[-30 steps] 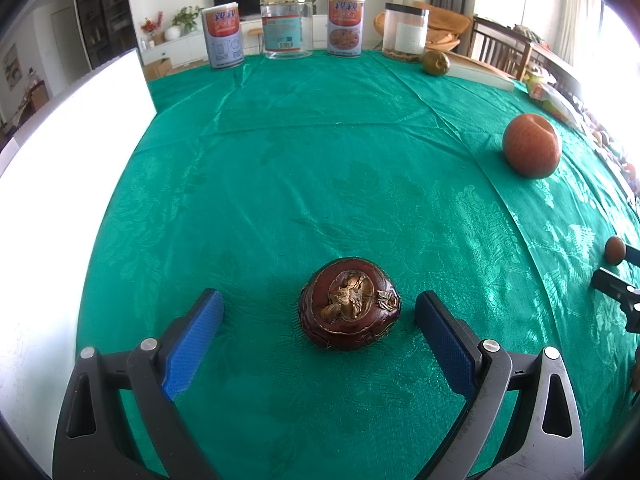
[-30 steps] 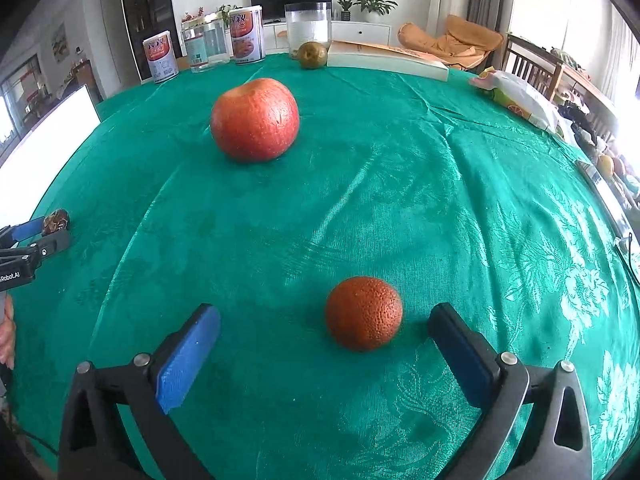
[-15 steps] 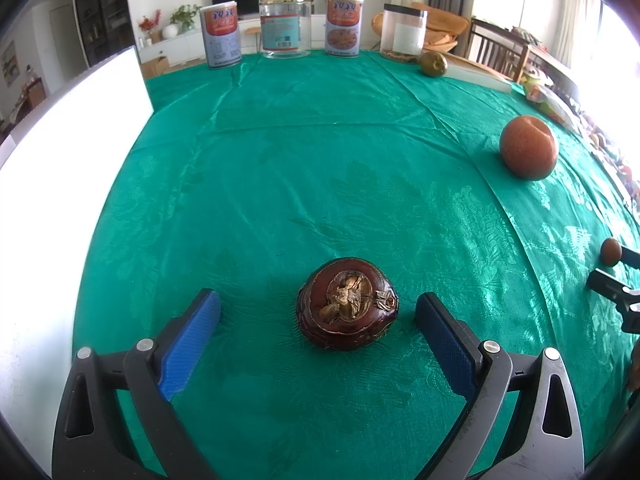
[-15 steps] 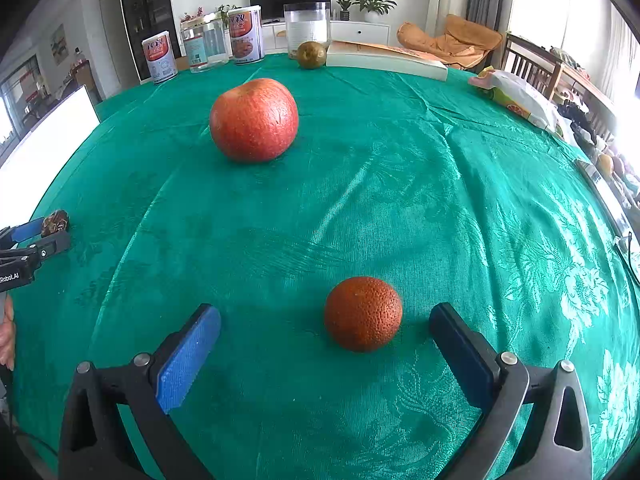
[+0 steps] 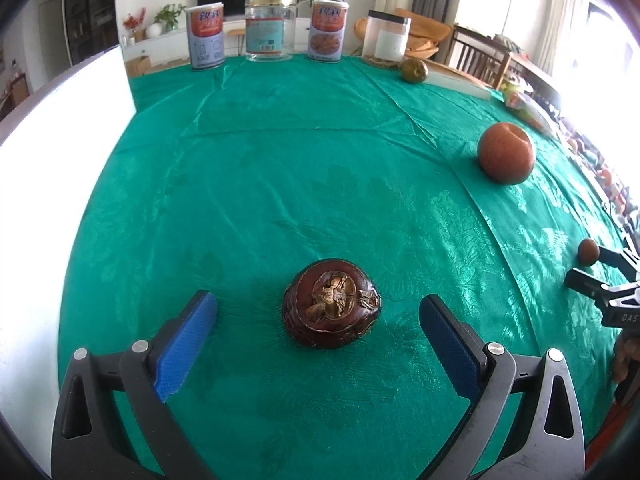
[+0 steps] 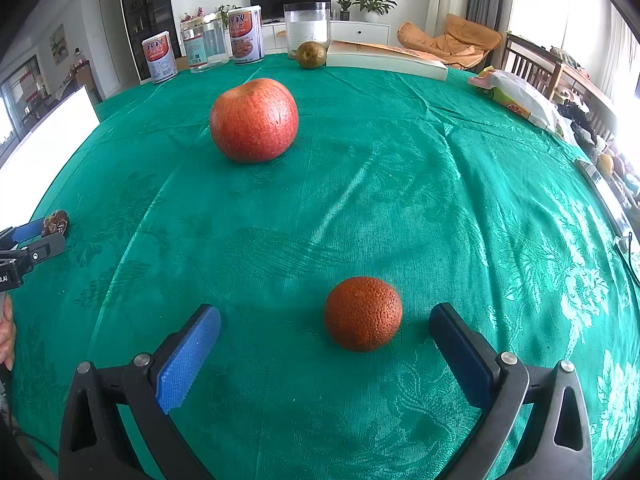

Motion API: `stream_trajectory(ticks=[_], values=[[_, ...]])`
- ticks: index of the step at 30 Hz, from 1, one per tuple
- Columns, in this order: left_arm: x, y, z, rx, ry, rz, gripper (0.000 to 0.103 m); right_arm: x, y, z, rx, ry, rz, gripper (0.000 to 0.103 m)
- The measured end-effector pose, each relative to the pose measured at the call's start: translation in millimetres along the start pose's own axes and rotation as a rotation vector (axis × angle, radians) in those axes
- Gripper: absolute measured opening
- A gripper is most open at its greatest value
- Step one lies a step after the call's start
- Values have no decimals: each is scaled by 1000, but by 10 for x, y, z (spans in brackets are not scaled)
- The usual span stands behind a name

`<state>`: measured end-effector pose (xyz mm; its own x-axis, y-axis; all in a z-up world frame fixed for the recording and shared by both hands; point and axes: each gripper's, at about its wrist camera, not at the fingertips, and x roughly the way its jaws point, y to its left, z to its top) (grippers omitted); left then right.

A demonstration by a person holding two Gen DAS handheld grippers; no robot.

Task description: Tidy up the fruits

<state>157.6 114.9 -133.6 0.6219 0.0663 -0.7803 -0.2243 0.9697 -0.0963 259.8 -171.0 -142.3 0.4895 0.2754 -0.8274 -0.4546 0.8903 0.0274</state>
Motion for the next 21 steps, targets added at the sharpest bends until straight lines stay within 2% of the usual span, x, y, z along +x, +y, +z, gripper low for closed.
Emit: stream_trajectory(ticks=[1,4,7,8,9,11,13,15,16,17,18,21], values=[[-1,3,0,1,0,1,101,-17,-26,0,13,-6,12,103],[-34,27,-1,6,23,-7,100,-183,-228,-15,116,-60,119,102],[-119,105,1,-37,43,-67,100,-317,-321,-2,127,-52,145,102],[-141,118,11,-43,41,-71,100,-332,-311,18,107,-34,141,97],[-147,106,25,-37,44,-66,99,-332,-289,46,90,-10,137,88],[-130,38,51,4,65,-46,99,-291,-255,102,79,47,141,77],[-118,-47,66,50,82,-18,99,-238,-217,152,76,90,127,72],[-118,-116,80,85,93,3,98,-188,-175,186,60,116,111,56],[-113,-141,90,97,100,11,96,-149,-164,198,55,135,104,51],[-102,-158,98,109,112,15,72,-107,-157,200,53,158,97,36],[-66,-171,103,118,138,23,47,-92,-154,201,58,168,94,30],[-109,-125,136,86,155,3,45,-197,-134,216,79,168,99,29]])
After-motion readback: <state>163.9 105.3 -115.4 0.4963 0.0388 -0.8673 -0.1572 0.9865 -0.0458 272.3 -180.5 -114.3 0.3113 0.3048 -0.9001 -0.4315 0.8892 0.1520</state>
